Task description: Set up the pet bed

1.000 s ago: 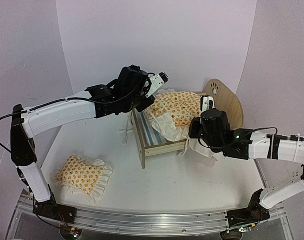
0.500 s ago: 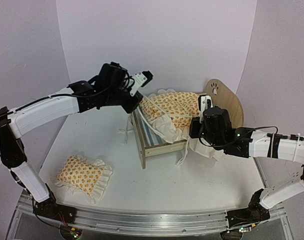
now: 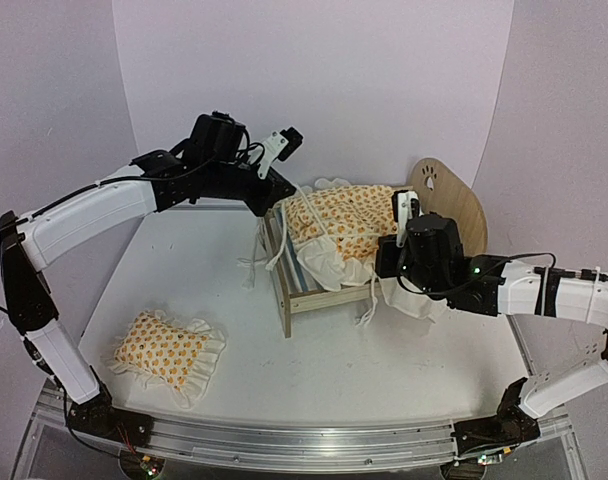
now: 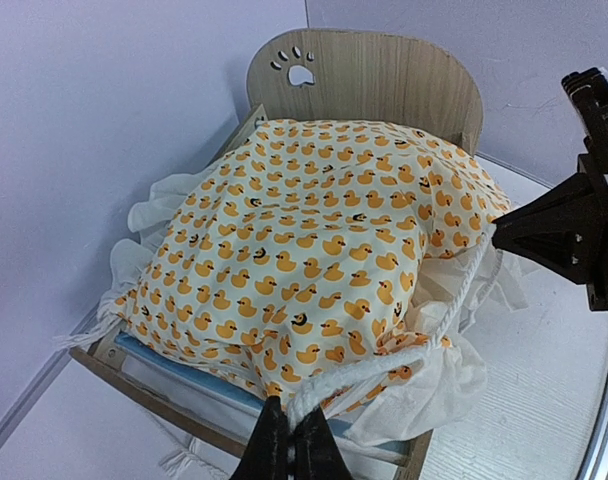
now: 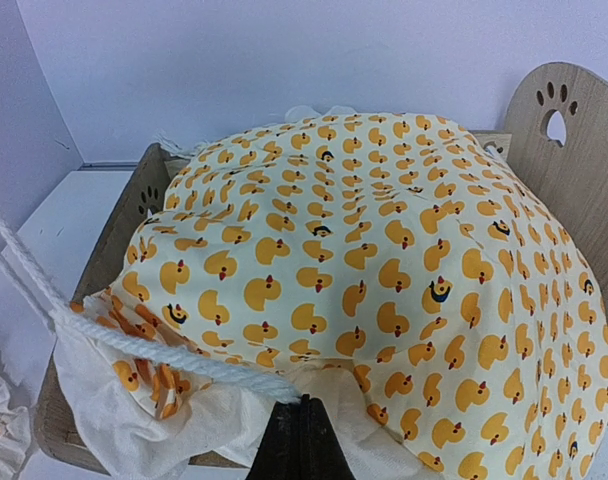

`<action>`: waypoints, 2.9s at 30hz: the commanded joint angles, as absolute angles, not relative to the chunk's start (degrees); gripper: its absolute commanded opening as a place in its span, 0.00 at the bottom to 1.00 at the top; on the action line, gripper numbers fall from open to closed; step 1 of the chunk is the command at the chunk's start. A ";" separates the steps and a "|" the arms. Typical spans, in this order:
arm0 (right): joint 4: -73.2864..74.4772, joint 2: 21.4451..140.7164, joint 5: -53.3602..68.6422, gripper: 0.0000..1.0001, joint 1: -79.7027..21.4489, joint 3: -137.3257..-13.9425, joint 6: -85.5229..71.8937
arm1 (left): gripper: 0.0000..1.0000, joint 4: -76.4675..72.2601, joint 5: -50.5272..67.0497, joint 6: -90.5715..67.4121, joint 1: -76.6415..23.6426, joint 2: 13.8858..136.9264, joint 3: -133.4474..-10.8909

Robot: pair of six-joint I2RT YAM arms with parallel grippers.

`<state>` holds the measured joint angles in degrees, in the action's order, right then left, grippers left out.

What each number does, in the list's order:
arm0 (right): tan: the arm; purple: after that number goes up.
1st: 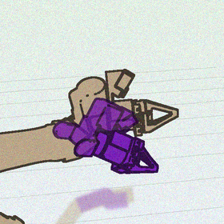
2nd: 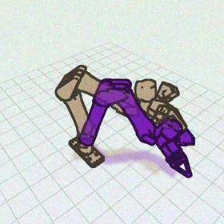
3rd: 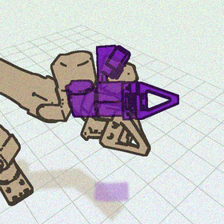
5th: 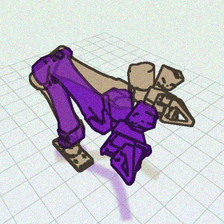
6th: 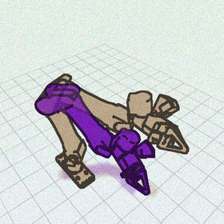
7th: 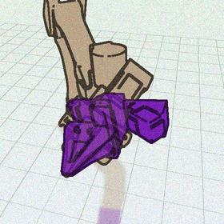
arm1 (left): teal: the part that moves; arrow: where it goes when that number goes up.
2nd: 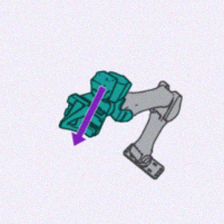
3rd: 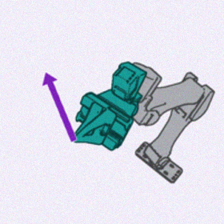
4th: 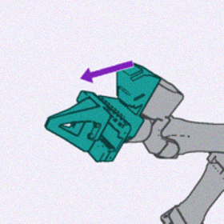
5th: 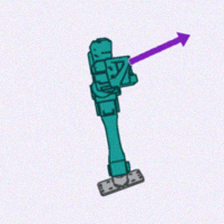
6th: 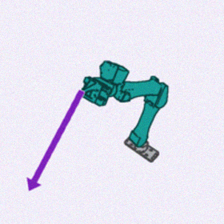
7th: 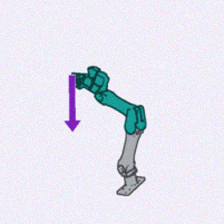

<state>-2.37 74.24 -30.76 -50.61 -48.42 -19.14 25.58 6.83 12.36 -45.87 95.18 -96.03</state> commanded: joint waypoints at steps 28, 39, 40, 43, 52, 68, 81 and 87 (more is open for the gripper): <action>-5.27 73.56 -29.97 0.00 -50.47 -48.69 -19.67 | 0.00 21.98 13.64 -1.51 -45.44 95.72 -95.00; -5.49 73.63 -27.50 0.00 -50.45 -47.82 -20.76 | 0.00 23.69 9.85 -0.12 -45.42 91.33 -88.73; -5.60 73.71 -26.53 0.00 -50.52 -47.81 -21.01 | 0.00 24.29 10.15 -0.20 -45.40 91.68 -88.80; -6.64 73.62 -22.82 0.00 -50.58 -46.75 -21.18 | 0.00 24.43 10.96 -1.30 -45.41 92.88 -86.83; -13.08 74.06 -14.78 0.00 -50.74 -42.12 -22.67 | 0.00 21.84 13.23 -8.28 -45.44 94.57 -78.26; -14.68 76.99 -11.61 0.00 -50.78 -43.12 -22.73 | 0.11 15.07 12.06 -14.42 -45.44 92.87 -72.48; -14.38 76.03 -13.75 0.00 -50.80 -42.55 -23.20 | 0.12 9.65 17.93 -16.44 -45.53 92.49 -75.13; -13.97 76.32 -13.47 0.00 -50.80 -43.83 -23.20 | 0.64 19.44 10.30 -19.71 -45.46 89.83 -73.36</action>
